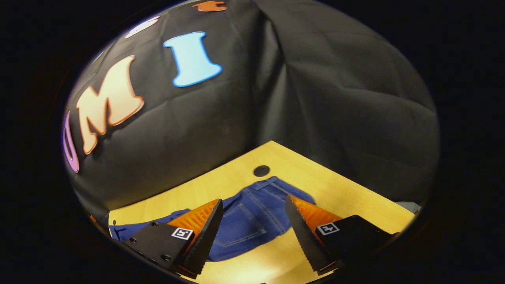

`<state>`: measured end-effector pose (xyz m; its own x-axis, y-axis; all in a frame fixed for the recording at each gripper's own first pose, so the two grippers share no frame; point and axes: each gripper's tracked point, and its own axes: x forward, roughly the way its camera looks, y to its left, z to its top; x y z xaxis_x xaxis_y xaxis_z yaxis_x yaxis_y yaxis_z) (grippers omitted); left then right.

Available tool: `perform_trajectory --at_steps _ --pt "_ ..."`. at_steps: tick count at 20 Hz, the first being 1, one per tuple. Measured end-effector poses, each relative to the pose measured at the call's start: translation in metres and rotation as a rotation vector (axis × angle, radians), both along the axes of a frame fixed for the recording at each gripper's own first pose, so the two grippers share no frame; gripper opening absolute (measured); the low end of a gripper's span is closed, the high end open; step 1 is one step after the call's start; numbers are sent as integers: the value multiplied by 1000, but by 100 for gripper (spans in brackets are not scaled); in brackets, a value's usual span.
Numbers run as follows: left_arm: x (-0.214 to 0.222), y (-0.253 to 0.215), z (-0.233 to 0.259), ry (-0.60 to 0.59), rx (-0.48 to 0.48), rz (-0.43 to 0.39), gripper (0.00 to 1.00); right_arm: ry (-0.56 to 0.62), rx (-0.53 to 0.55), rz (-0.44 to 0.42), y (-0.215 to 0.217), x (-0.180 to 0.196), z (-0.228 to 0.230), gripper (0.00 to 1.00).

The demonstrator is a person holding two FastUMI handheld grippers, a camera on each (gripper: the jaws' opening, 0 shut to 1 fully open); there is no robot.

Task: Grasp the waist and the cuffs of the jeans and fold them to make the two legs overlap; first hold the waist and fold one-third of the jeans toward the cuffs, then hold the cuffs and fold the remaining one-third in the same direction to finish folding.

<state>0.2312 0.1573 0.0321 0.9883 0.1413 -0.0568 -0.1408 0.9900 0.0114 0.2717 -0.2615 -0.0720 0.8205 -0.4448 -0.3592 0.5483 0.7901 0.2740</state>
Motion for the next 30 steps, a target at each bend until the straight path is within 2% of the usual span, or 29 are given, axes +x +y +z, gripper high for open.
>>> perform_trajectory --at_steps 3,4,5,8,11,16,17,18,20,21,24,26,27,28,29,30 --pt "5 -16 -5 13 18 -4 93 47 25 -29 -25 1 -29 98" --pt "5 -20 -7 19 25 1 93 58 41 -42 -33 3 -40 94" --pt "6 -24 -10 26 25 8 93 80 68 -51 -38 4 -52 98" --pt "4 -39 -18 42 4 28 93 115 137 -56 -48 6 -81 98" --pt "-6 -46 -22 56 -1 58 93 110 167 -45 -52 11 -90 98" --pt "-18 -41 -21 67 1 119 93 71 148 -33 -55 21 -90 98" --pt "-21 -40 -22 71 1 129 93 74 134 -32 -55 25 -90 92" --pt "-23 -40 -23 74 1 138 93 83 110 -30 -55 28 -97 95" --pt "-27 -43 -24 75 1 146 93 83 70 -9 -53 31 -100 77" --pt "-28 -44 -25 76 0 150 93 85 50 -2 -51 31 -99 64" --pt "-31 -50 -26 72 -22 152 93 74 7 32 -50 31 -96 42" --pt "-29 -49 -27 66 -31 154 93 63 15 31 -53 36 -93 27" --pt "-31 -46 -29 69 -35 158 93 56 27 42 -52 33 -91 17" --pt "-34 -44 -30 71 -40 161 93 40 53 38 -51 34 -86 18" --pt "-36 -41 -32 75 -46 166 93 23 61 30 -54 35 -81 9" --pt "-40 -37 -33 77 -51 170 93 21 63 34 -52 33 -82 4"
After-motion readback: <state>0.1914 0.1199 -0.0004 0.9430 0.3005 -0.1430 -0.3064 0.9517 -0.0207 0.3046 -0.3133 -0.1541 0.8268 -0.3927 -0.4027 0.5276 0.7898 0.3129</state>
